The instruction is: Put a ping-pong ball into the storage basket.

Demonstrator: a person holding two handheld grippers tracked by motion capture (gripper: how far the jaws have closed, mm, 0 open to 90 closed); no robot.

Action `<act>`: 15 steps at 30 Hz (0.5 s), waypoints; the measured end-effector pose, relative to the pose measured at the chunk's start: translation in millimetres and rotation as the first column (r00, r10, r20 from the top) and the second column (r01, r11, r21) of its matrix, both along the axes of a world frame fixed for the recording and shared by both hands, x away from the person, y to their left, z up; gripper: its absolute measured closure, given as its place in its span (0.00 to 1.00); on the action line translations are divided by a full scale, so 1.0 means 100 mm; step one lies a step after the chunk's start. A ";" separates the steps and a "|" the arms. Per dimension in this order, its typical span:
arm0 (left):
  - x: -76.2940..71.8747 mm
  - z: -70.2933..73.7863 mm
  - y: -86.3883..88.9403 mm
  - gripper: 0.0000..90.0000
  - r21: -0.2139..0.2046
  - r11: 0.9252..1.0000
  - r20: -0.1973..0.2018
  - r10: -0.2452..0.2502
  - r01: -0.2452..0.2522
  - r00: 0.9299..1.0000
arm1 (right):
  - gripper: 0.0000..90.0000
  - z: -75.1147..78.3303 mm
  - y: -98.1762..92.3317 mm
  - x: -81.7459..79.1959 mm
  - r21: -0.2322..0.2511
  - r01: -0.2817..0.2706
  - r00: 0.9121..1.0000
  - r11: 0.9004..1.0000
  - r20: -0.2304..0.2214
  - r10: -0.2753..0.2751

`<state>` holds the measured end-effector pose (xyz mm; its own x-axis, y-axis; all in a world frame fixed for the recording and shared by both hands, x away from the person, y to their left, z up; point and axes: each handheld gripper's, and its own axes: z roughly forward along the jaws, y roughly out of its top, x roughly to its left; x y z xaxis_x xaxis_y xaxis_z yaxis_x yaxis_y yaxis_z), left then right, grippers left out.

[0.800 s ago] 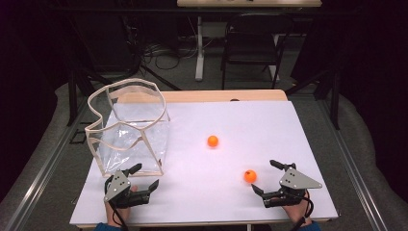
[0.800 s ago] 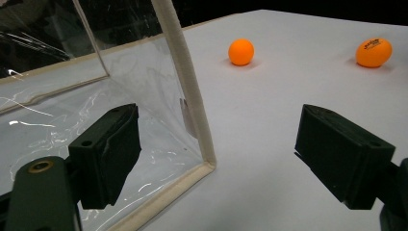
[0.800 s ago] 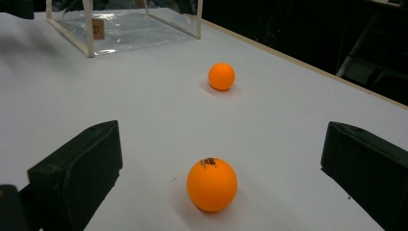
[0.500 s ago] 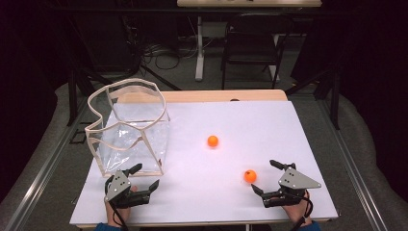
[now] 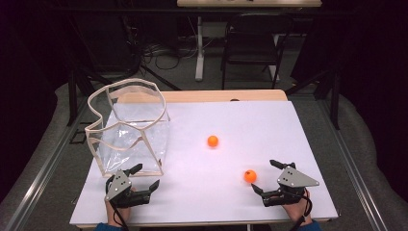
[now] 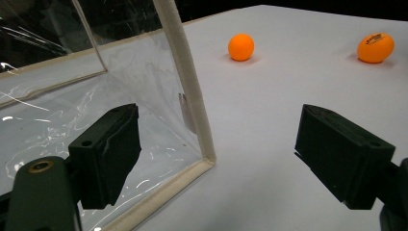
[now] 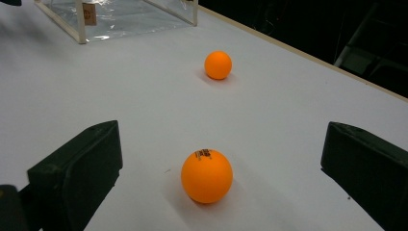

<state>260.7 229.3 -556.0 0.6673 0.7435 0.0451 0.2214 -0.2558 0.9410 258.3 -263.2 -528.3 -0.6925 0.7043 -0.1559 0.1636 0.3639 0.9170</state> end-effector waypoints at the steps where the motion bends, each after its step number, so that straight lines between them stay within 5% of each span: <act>1: 0.00 0.00 0.00 0.18 0.001 1.000 -0.003 0.005 -0.005 1.000 | 0.00 0.00 0.00 0.00 0.000 0.003 1.000 1.000 -0.006 -0.003; 4: -0.01 -0.01 0.01 0.18 -0.006 1.000 -0.002 0.012 -0.012 1.000 | 0.00 0.02 0.03 -0.01 -0.054 0.016 1.000 0.998 0.001 -0.016; 15: 0.00 0.00 0.00 0.18 0.002 1.000 0.003 -0.001 0.001 1.000 | 0.00 0.07 0.07 0.05 -0.064 0.011 0.998 0.998 -0.053 -0.014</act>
<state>260.4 228.9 -556.2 0.6675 0.7430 0.0483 0.2185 -0.2575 0.9412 262.8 -256.5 -521.4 -0.6923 0.7028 -0.1640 0.2168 0.4193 0.8816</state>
